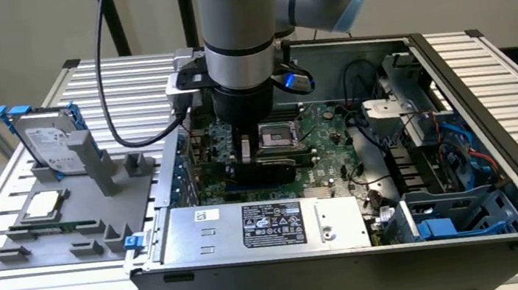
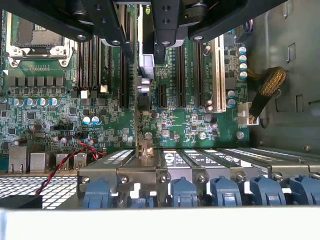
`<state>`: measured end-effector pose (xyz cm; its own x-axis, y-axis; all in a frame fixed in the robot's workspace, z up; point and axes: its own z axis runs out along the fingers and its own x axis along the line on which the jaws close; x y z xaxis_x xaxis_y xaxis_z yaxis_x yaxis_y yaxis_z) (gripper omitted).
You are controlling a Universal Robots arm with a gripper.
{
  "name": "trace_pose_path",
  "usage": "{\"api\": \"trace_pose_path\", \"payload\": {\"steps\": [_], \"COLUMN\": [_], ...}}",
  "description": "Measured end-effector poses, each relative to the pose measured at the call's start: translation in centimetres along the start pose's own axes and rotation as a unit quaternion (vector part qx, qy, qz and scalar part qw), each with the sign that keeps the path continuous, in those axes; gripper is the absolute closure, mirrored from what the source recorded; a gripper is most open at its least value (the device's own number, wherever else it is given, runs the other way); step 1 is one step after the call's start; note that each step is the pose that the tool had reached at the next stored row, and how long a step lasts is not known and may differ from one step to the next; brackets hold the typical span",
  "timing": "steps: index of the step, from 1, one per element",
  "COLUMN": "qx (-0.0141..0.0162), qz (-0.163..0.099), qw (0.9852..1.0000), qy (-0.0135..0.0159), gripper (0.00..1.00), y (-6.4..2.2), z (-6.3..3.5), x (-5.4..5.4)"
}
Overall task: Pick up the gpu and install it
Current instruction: 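Insert the gpu into the slot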
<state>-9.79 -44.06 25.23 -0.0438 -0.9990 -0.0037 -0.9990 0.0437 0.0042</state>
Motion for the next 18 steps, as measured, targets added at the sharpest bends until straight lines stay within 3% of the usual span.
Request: {"api": "trace_pose_path", "payload": {"steps": [18], "qx": [-0.0004], "qz": [0.0], "qw": [1.0], "qy": [-0.0001], "gripper": [0.73], "y": [0.19], "z": [0.45], "x": [0.02]}}
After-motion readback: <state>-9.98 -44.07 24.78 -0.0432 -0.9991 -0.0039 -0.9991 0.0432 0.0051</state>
